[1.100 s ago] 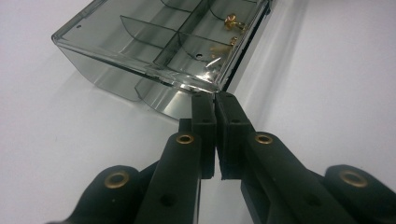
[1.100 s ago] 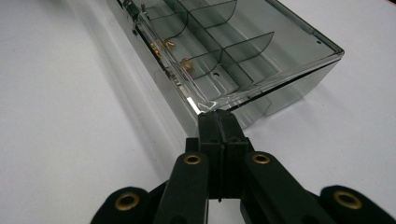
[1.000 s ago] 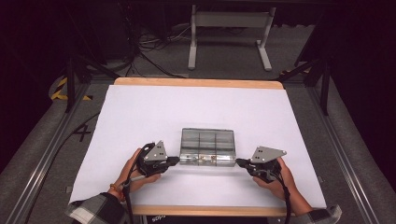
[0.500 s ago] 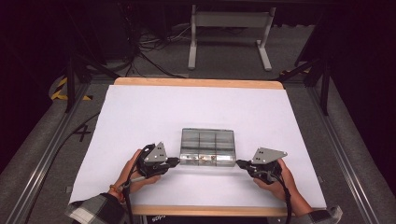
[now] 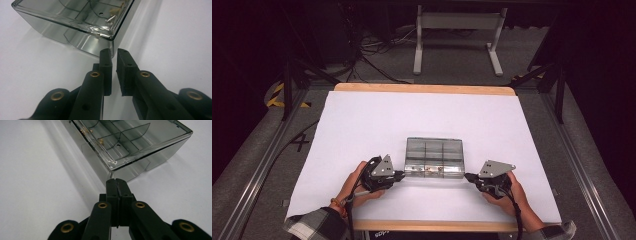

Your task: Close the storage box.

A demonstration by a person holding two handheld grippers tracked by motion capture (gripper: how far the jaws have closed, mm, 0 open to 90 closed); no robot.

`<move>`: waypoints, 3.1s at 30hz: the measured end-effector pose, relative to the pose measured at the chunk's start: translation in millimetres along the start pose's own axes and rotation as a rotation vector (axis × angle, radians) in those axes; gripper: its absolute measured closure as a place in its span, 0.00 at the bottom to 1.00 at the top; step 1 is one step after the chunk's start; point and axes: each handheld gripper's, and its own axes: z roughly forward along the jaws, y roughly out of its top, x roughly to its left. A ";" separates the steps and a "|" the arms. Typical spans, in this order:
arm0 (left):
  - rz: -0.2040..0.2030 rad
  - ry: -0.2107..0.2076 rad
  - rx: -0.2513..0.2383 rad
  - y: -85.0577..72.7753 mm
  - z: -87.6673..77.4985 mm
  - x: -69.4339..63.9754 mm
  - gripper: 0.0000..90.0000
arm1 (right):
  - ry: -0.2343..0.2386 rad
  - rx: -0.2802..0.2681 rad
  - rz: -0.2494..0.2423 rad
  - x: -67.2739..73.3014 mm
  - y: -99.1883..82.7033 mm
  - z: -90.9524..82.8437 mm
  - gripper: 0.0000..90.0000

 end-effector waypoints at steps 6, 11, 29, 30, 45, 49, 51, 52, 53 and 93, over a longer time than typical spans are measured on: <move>-0.001 0.000 0.002 -0.1 0.6 0.3 0.92 | -0.008 0.004 -0.002 0.0 0.5 1.1 0.99; 0.007 0.011 0.018 0.4 1.6 -0.1 0.88 | -0.034 0.020 -0.040 1.6 2.5 0.3 0.96; 0.014 0.120 0.038 -11.0 -9.9 1.4 0.57 | -0.078 0.071 -0.119 6.7 6.5 -5.0 0.76; 0.011 0.120 0.038 -12.2 -10.9 1.8 0.56 | -0.076 0.070 -0.122 7.1 6.5 -5.4 0.75; -0.056 0.161 0.006 -32.3 -26.4 4.8 0.36 | -0.117 0.039 -0.121 4.8 0.3 -17.2 0.59; -0.080 0.178 -0.008 -41.4 -33.5 5.9 0.31 | -0.136 0.025 -0.105 3.0 -3.1 -22.1 0.54; -0.093 0.186 -0.018 -45.8 -37.1 6.8 0.29 | -0.141 0.026 -0.099 1.6 -5.0 -23.8 0.50; -0.096 0.199 -0.014 -47.6 -39.1 7.2 0.28 | -0.146 0.026 -0.094 0.9 -6.1 -24.7 0.50; -0.101 0.209 -0.011 -49.3 -41.1 7.5 0.27 | -0.151 0.027 -0.091 -0.1 -7.3 -26.0 0.49; -0.280 0.377 -0.164 -110.5 -103.4 12.9 0.17 | -0.370 -0.008 0.111 -33.4 -74.1 -76.6 0.22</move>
